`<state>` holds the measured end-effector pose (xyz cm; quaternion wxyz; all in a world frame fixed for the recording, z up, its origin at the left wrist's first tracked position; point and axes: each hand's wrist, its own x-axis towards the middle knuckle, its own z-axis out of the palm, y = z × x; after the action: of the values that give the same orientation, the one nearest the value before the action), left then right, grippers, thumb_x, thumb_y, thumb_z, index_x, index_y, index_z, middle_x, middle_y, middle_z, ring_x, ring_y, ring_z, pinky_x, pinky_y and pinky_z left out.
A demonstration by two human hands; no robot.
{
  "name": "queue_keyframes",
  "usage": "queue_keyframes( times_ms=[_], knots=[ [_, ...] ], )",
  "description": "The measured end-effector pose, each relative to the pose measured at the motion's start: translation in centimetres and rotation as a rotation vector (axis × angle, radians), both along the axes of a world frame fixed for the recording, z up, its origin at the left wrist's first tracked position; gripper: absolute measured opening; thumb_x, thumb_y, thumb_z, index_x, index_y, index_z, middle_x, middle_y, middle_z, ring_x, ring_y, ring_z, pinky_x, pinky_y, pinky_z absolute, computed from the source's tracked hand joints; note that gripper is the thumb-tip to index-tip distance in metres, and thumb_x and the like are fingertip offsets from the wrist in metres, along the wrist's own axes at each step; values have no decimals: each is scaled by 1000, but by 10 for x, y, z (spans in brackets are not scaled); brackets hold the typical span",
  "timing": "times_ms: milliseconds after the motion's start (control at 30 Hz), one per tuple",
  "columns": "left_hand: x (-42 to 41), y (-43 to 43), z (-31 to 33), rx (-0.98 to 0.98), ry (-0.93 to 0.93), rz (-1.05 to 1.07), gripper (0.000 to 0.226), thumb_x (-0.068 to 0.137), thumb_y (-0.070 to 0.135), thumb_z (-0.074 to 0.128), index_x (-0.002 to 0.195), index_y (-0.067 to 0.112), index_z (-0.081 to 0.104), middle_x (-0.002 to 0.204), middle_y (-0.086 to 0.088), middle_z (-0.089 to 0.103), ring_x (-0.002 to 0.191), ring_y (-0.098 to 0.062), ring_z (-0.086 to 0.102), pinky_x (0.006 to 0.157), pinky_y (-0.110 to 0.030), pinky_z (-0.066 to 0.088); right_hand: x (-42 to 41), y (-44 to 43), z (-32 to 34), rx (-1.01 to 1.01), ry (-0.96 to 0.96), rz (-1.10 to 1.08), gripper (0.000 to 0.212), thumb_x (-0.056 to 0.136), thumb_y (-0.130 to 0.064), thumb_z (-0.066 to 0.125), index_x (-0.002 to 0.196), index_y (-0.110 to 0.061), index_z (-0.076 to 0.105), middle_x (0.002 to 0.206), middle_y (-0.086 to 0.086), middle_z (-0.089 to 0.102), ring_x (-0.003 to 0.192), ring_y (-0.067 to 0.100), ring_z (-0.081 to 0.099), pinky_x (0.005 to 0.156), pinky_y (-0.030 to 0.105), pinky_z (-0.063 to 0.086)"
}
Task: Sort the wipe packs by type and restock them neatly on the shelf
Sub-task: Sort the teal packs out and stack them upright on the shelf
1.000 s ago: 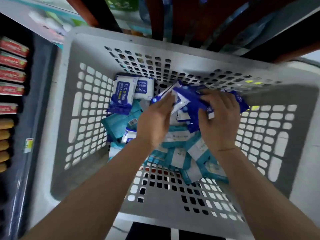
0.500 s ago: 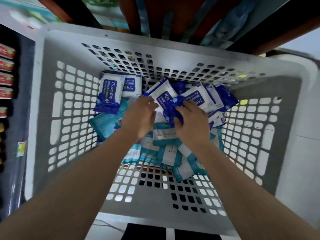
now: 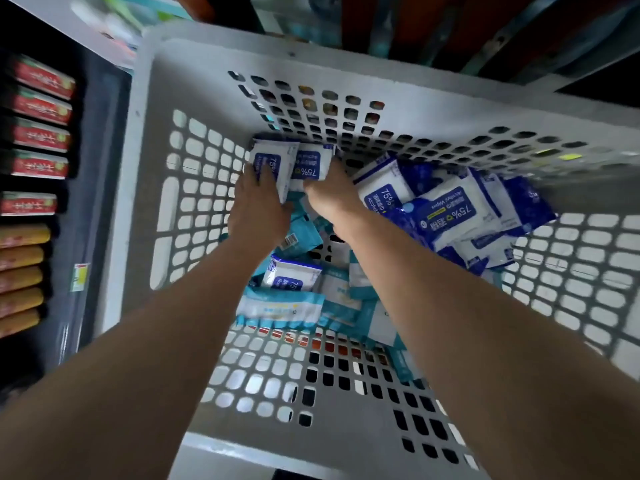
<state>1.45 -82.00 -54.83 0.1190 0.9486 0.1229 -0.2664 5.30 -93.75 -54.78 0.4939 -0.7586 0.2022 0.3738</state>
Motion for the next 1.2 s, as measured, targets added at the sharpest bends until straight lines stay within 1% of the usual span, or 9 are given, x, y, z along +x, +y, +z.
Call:
queue_keyframes(
  times_ms=[100, 233, 333, 500, 667, 833, 967, 1100, 1200],
  knots=[
    [4, 0, 1, -27, -58, 21, 64, 90, 15, 51, 146, 1, 24, 138, -22, 40, 120, -39, 44, 94, -48, 43, 12, 6, -5, -41, 76, -101, 41, 89, -12, 56, 128, -3, 49, 90, 8, 56, 80, 23, 56, 54, 29, 42],
    [3, -1, 6, -63, -120, 66, 55, 92, 8, 40, 146, 9, 31, 134, -16, 50, 112, -34, 53, 85, -46, 48, 8, 15, 14, 39, 5, -181, 11, 89, -14, 60, 80, -7, 60, 66, 1, 53, 71, 25, 58, 60, 32, 41],
    [1, -8, 22, -105, -232, 139, 48, 94, 7, 36, 141, 16, 40, 119, -12, 62, 96, -32, 61, 67, -35, 42, 0, 6, 23, -82, -156, -84, 11, 89, -13, 53, 89, -9, 63, 79, 2, 61, 75, 23, 58, 63, 32, 41],
    [-22, -41, 43, -480, -363, 12, 53, 93, 2, 39, 144, 12, 40, 133, -15, 57, 103, -30, 62, 79, -36, 53, -31, -71, 52, -414, -497, -68, 25, 101, -25, 46, 114, -5, 53, 79, -1, 53, 60, 15, 49, 48, 24, 28],
    [-31, -90, 18, -426, -204, -465, 67, 89, -4, 51, 150, 11, 27, 157, -12, 24, 144, -32, 23, 114, -55, 25, -56, -143, 51, -656, -581, -157, 50, 98, -24, 53, 142, -8, 39, 109, 13, 59, 95, 33, 59, 70, 38, 46],
    [-17, -100, 11, -269, 140, -595, 84, 95, 8, 48, 152, 28, -10, 158, 5, -21, 146, -19, -19, 118, -51, -1, -65, -147, 28, -825, -619, 159, 39, 86, -15, 64, 125, -11, 59, 139, 19, 47, 129, 40, 41, 100, 53, 35],
    [-8, -73, 24, -503, -73, -358, 64, 88, 11, 60, 147, 18, 37, 156, -11, 24, 143, -30, 23, 116, -43, 23, -65, -120, 34, -762, -741, 222, 31, 84, -13, 62, 115, -11, 65, 128, 14, 58, 126, 36, 48, 99, 49, 39],
    [-4, -23, 15, -110, 98, -142, 89, 79, 33, 72, 150, 15, 23, 156, -10, 24, 141, -30, 27, 111, -51, 31, -71, -78, 42, -357, -834, 311, 22, 84, -4, 66, 106, -5, 67, 95, 12, 68, 89, 28, 64, 76, 35, 53],
    [-10, 3, 10, -36, 249, -158, 110, 65, 44, 82, 149, 9, 20, 151, -12, 27, 138, -31, 28, 108, -51, 34, -74, -48, 37, -171, -545, 482, 29, 95, -12, 54, 123, -7, 59, 111, 11, 65, 99, 28, 62, 81, 35, 50]
  ],
)
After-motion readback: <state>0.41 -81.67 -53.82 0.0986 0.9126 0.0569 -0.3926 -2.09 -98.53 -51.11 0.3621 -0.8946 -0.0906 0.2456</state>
